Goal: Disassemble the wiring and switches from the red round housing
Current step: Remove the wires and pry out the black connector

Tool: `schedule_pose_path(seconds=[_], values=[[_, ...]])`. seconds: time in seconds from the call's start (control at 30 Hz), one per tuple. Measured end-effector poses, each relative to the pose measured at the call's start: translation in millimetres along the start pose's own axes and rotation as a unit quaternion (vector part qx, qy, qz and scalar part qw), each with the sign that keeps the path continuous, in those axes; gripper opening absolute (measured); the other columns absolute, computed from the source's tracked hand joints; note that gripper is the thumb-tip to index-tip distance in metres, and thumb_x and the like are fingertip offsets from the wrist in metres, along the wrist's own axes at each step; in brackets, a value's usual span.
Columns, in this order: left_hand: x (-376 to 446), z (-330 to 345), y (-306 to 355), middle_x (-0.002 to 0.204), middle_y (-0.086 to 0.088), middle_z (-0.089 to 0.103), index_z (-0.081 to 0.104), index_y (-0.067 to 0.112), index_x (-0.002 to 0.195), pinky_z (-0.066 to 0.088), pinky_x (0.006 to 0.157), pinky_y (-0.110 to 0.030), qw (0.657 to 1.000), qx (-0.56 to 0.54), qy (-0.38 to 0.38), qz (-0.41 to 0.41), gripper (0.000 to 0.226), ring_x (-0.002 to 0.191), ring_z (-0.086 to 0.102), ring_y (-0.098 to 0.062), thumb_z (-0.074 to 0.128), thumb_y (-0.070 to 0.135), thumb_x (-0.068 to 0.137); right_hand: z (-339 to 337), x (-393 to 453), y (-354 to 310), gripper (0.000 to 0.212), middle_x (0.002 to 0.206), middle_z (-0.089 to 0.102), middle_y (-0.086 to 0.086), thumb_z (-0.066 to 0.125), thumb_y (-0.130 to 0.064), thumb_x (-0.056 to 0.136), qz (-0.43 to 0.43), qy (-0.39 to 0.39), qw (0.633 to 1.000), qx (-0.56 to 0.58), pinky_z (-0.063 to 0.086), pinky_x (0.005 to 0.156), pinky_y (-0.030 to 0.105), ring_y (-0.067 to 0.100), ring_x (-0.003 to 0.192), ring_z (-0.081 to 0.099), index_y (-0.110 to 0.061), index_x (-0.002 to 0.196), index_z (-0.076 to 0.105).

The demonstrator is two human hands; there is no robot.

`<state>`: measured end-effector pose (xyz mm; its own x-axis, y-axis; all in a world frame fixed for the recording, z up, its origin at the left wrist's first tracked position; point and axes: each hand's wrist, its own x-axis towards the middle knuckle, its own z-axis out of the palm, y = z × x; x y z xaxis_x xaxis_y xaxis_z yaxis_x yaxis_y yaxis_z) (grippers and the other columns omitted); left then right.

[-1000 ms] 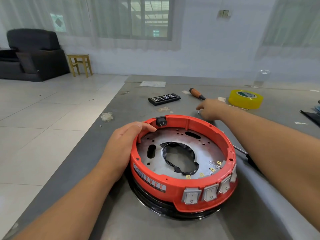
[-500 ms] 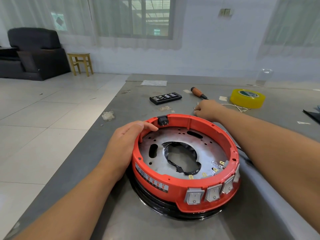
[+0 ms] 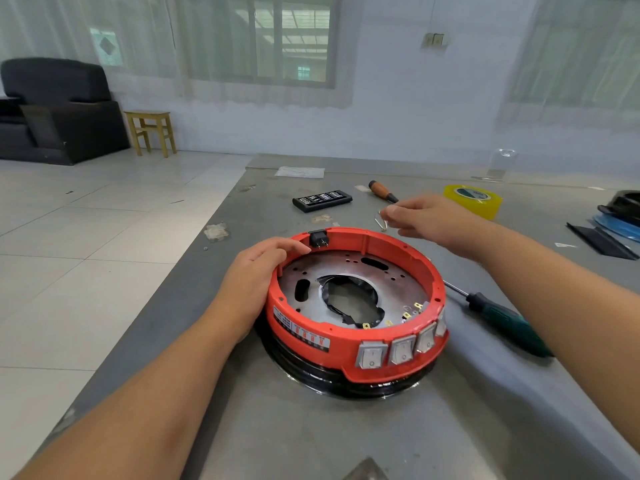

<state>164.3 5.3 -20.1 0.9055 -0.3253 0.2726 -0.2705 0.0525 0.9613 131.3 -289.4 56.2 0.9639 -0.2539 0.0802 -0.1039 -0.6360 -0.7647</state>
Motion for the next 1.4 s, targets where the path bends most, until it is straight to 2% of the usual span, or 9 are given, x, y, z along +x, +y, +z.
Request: schedule_pose_path(seconds=[0.13,0.27,0.47,0.7,1.03,1.1,1.17,1.27,1.4], values=[[-0.6,1.2,3.5,0.108,-0.007,0.078,0.081,0.012,0.094,0.053,0.102,-0.05,0.999,0.03,0.017,-0.008,0.044,0.107,0.067,-0.036,0.04,-0.002,0.097,11.4,-56.1,-3.9,0.034,0.115,0.074,-0.004,0.056,-0.05,0.101,0.001,0.039,0.999,0.034,0.05,0.105,0.038,0.016,0.11,0.069,-0.024,0.112,0.074],[-4.1,2.8,5.6,0.085,0.015,0.077,0.08,0.021,0.082,0.049,0.075,-0.018,0.999,0.031,0.045,-0.006,0.048,0.078,0.067,0.001,0.039,0.0,0.095,39.6,-108.1,-0.5,0.038,0.126,0.065,-0.014,0.047,-0.058,0.102,0.007,0.111,0.993,0.041,0.042,0.089,0.015,-0.006,0.105,0.06,-0.033,0.125,0.063],[-19.2,8.2,5.0,0.108,0.009,0.074,0.074,0.032,0.088,0.049,0.096,-0.036,0.982,0.1,0.162,-0.008,0.038,0.105,0.065,-0.019,0.038,0.022,0.091,89.1,-157.2,0.3,0.066,0.157,0.032,-0.011,0.034,-0.072,0.095,-0.085,0.185,0.974,-0.099,0.022,0.12,0.04,0.013,0.147,0.024,-0.035,0.148,0.042],[-33.4,27.1,13.5,0.162,0.001,0.038,0.072,0.034,0.095,0.016,0.113,-0.031,0.962,0.229,0.145,-0.012,0.037,0.151,0.024,-0.022,0.036,0.039,0.088,112.0,-159.0,-6.5,0.053,0.154,0.037,-0.014,0.037,-0.079,0.087,-0.19,0.158,0.935,-0.256,0.015,0.12,0.053,0.024,0.153,0.013,-0.045,0.12,0.06],[-21.4,-38.4,18.9,0.123,0.014,0.073,0.079,0.021,0.086,0.017,0.125,-0.037,0.905,0.383,-0.041,0.182,0.066,0.142,0.046,-0.008,0.021,0.051,0.092,88.0,-102.0,12.9,0.048,0.131,0.063,0.003,0.043,-0.046,0.099,-0.306,0.093,0.946,-0.055,0.035,0.116,0.033,0.012,0.149,0.035,-0.01,0.073,0.059],[-20.0,-37.8,19.2,0.085,-0.002,0.073,0.068,0.007,0.07,0.032,0.119,-0.043,0.888,0.415,-0.027,0.199,0.066,0.109,0.065,-0.024,0.02,0.045,0.094,87.3,-93.8,13.6,0.045,0.136,0.059,0.003,0.043,-0.039,0.102,-0.291,0.102,0.95,-0.042,0.036,0.116,0.035,0.013,0.149,0.035,-0.006,0.081,0.066],[-24.3,-28.7,21.5,0.061,-0.007,0.053,0.047,0.007,0.059,0.046,0.093,-0.049,0.857,0.464,0.027,0.223,0.058,0.073,0.053,-0.032,0.021,0.042,0.097,86.5,-88.7,12.1,0.031,0.14,0.055,0.005,0.047,-0.027,0.105,-0.276,0.16,0.945,-0.076,0.036,0.116,0.042,0.019,0.148,0.036,-0.01,0.1,0.072],[-37.8,4.8,28.0,0.064,-0.009,0.06,0.048,0.021,0.064,0.042,0.089,-0.046,0.814,0.547,0.07,0.182,0.059,0.076,0.056,-0.035,0.011,0.049,0.1,90.9,-94.3,3.5,0.026,0.132,0.062,0.005,0.05,-0.024,0.104,-0.294,0.253,0.909,-0.153,0.039,0.11,0.05,0.026,0.135,0.049,-0.012,0.113,0.072],[-43.6,42.8,37.0,0.073,-0.005,0.069,0.056,0.023,0.077,0.04,0.089,-0.044,0.826,0.529,0.081,0.176,0.068,0.085,0.065,-0.035,0.002,0.055,0.101,111.2,-115.1,-10.4,0.036,0.101,0.068,-0.002,0.039,-0.03,0.105,-0.347,0.192,0.896,-0.199,0.04,0.1,0.041,0.021,0.105,0.059,-0.015,0.098,0.07]])
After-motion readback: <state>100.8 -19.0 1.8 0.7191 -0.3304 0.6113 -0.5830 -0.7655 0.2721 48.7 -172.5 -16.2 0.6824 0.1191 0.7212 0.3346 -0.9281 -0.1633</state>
